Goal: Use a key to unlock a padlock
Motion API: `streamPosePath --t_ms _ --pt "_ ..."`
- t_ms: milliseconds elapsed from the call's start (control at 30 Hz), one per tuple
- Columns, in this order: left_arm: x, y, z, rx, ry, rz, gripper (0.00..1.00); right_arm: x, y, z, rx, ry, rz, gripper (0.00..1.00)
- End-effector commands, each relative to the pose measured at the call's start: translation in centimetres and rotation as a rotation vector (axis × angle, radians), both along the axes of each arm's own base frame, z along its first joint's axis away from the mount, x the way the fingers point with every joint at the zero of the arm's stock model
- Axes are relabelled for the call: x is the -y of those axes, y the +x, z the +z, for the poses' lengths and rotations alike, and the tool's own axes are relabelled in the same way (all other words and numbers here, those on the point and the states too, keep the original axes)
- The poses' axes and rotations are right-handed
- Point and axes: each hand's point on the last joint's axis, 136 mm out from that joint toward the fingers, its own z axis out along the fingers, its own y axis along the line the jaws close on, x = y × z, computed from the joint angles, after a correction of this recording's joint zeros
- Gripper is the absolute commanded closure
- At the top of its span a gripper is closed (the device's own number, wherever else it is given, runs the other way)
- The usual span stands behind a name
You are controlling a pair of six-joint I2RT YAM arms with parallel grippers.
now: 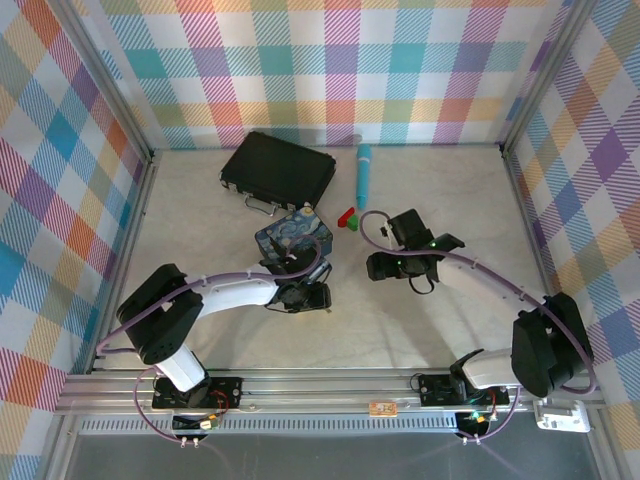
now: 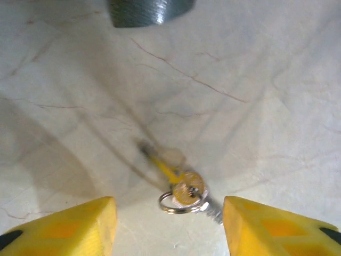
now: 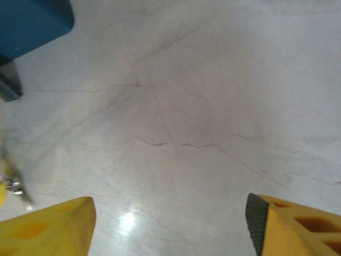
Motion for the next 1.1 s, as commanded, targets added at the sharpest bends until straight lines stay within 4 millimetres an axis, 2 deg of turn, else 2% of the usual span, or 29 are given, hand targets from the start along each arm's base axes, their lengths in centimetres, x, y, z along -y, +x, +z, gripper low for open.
streamPosePath --t_ms 0,267,367,467,633,767,933,1067 --pt "-0.4 1.3 3.3 0.061 -0.078 0.028 0.36 -2.8 -1.7 -0.2 -0.072 0.158 0.066 0.29" --pt "-9.8 4.4 4.9 0.087 -0.084 0.270 0.30 -10.3 -5.0 -2.5 -0.135 0.189 0.267 0.33" --pt "-12.6 5.9 5.8 0.118 -0.117 0.365 0.28 -13.3 -5.9 -3.7 -0.137 0.136 0.354 0.33" --pt "-14.4 7.0 7.1 0.171 -0.126 0.420 0.25 -15.2 -5.9 -5.0 -0.131 0.068 0.386 0.35" --pt "-15.6 8.2 8.2 0.229 -0.176 0.486 0.25 -15.2 -5.0 -6.9 -0.104 -0.075 0.378 0.39" --pt "-16.0 8.6 8.3 0.239 -0.193 0.505 0.24 -15.0 -5.1 -8.0 -0.107 -0.135 0.372 0.45" --pt "-16.7 9.2 8.8 0.277 -0.198 0.533 0.24 -14.5 -5.4 -9.5 -0.130 -0.188 0.338 0.60" --pt "-16.5 9.3 9.2 0.290 -0.227 0.546 0.24 -14.0 -5.2 -10.1 -0.128 -0.210 0.308 0.76"
